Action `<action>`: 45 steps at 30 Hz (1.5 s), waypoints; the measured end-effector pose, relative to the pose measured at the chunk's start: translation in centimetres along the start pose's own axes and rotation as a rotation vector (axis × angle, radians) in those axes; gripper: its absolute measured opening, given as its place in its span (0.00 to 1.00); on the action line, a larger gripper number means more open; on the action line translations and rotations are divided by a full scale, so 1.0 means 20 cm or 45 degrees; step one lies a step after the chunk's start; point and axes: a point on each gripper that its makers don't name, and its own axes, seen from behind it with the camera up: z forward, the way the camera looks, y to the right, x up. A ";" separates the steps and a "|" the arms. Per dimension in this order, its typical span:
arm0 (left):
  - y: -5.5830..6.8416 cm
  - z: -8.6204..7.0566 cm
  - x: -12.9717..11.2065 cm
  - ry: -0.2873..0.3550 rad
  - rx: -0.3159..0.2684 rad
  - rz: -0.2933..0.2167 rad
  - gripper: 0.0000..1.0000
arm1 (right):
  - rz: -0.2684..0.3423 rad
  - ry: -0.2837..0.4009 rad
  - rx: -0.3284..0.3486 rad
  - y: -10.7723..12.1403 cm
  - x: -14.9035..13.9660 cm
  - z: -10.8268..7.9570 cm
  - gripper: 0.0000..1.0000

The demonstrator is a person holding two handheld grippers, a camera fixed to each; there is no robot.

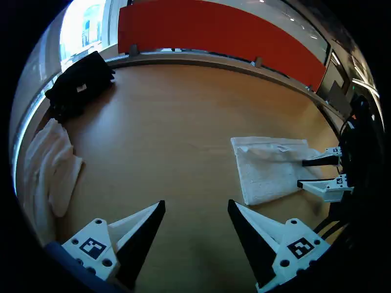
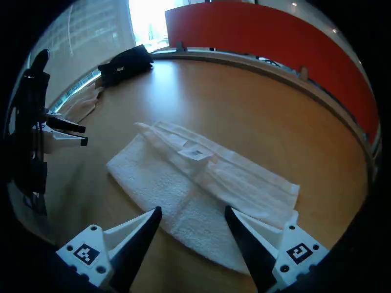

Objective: Fold towel

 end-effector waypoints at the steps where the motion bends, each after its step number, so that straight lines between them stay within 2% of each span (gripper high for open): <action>1: 0.00 0.00 0.00 -0.001 -0.001 0.001 0.95 | 0.001 0.000 -0.001 0.00 0.00 0.00 1.00; 26: 0.03 0.02 0.02 -0.004 -0.021 0.012 0.95 | -0.025 0.052 -0.047 0.16 0.20 0.02 1.00; 37: 0.03 0.03 0.02 -0.010 -0.021 0.025 0.95 | -0.015 0.048 -0.053 0.16 0.16 -0.01 1.00; 45: 0.04 0.03 0.01 -0.013 -0.023 0.028 0.95 | -0.004 0.040 -0.076 0.20 0.08 -0.08 1.00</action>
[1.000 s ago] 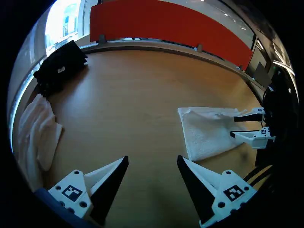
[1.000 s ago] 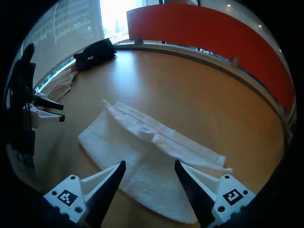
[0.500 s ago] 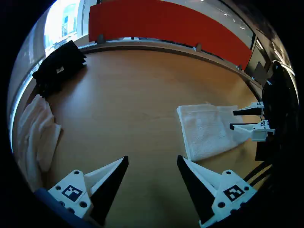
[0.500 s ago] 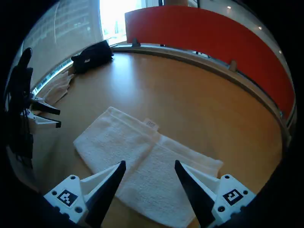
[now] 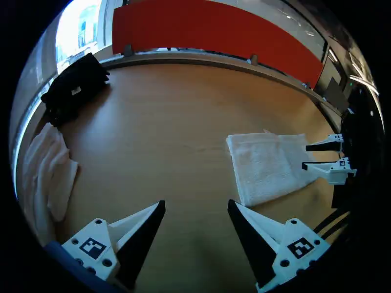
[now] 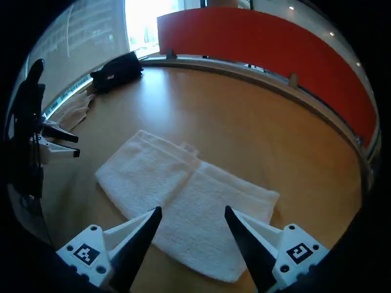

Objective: Fold towel

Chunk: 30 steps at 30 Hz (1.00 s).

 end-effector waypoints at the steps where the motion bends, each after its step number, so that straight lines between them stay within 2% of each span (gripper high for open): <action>1: 0.00 0.00 0.00 0.000 0.000 0.001 0.95 | 0.003 -0.002 -0.004 0.01 -0.01 -0.01 1.00; 14: -0.02 -0.03 -0.03 -0.004 0.018 -0.005 0.95 | 0.039 -0.046 -0.059 0.12 -0.23 -0.17 1.00; 20: -0.05 -0.06 -0.06 -0.011 0.035 -0.011 0.95 | 0.031 -0.065 -0.076 0.16 -0.30 -0.22 1.00; 30: -0.11 -0.14 -0.17 -0.036 0.067 -0.041 0.95 | 0.031 -0.077 -0.090 0.21 -0.35 -0.27 1.00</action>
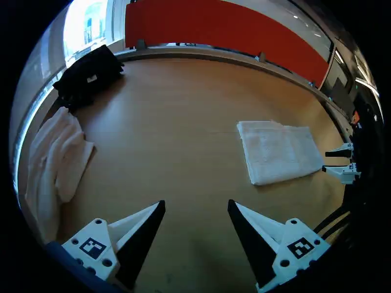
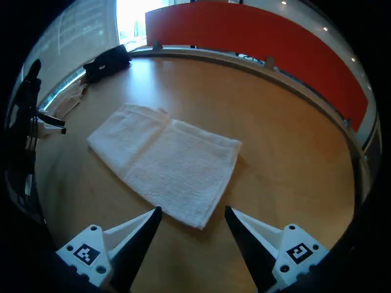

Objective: Fold towel

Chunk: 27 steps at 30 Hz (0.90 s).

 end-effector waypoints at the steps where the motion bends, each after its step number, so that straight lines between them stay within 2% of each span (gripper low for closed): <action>1: -0.01 -0.01 -0.01 -0.002 0.003 -0.003 0.95 | -0.001 0.001 0.000 0.00 0.00 0.00 1.00; 12: -0.03 -0.09 -0.11 -0.018 0.014 -0.021 0.95 | -0.030 -0.005 0.021 0.03 -0.05 -0.02 0.97; 17: -0.03 -0.13 -0.16 -0.028 0.012 -0.028 0.95 | -0.062 -0.016 0.041 0.02 -0.07 -0.03 0.89; 27: -0.05 -0.19 -0.25 -0.050 0.019 -0.038 0.95 | -0.075 -0.050 0.064 0.03 -0.09 -0.01 0.69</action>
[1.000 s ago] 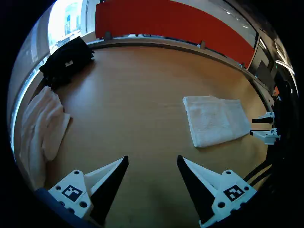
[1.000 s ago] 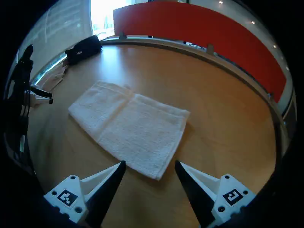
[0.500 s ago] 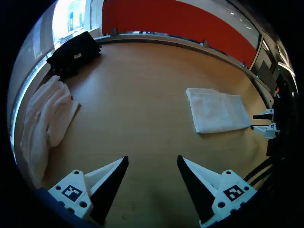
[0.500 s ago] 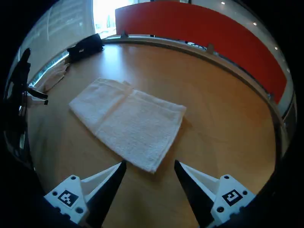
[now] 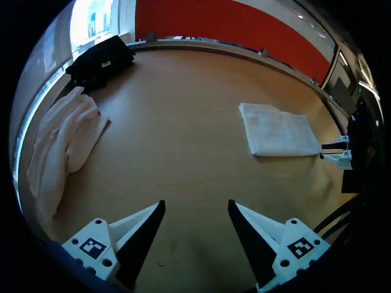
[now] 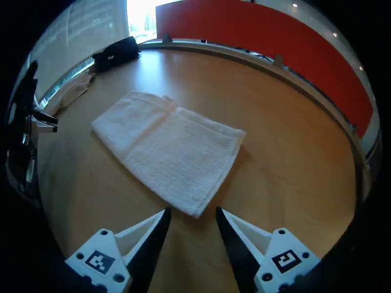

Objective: Fold towel

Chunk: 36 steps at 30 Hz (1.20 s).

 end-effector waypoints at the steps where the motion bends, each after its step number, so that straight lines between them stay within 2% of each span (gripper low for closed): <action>1: 0.00 0.00 -0.01 -0.001 0.001 -0.002 0.95 | 0.001 -0.004 0.006 0.00 0.00 0.00 0.67; 5: -0.01 -0.02 -0.02 -0.004 0.003 -0.007 0.95 | 0.011 -0.030 0.026 0.00 -0.02 0.01 0.47; 9: -0.02 -0.03 -0.03 -0.007 0.002 0.003 0.95 | 0.030 -0.055 0.036 0.00 -0.04 0.02 0.32; 17: -0.03 -0.05 -0.03 -0.003 0.004 0.026 0.95 | 0.021 -0.052 0.034 0.01 -0.03 0.02 0.31; 21: -0.02 -0.05 -0.04 -0.006 0.001 0.014 0.95 | 0.008 -0.056 0.033 0.02 -0.03 0.02 0.15; 25: -0.02 -0.05 -0.04 -0.007 0.000 0.011 0.95 | -0.003 -0.049 0.035 0.02 -0.02 0.02 0.07; 36: -0.02 -0.06 -0.05 -0.009 -0.004 -0.007 0.95 | -0.036 -0.016 0.024 0.01 0.04 -0.01 0.04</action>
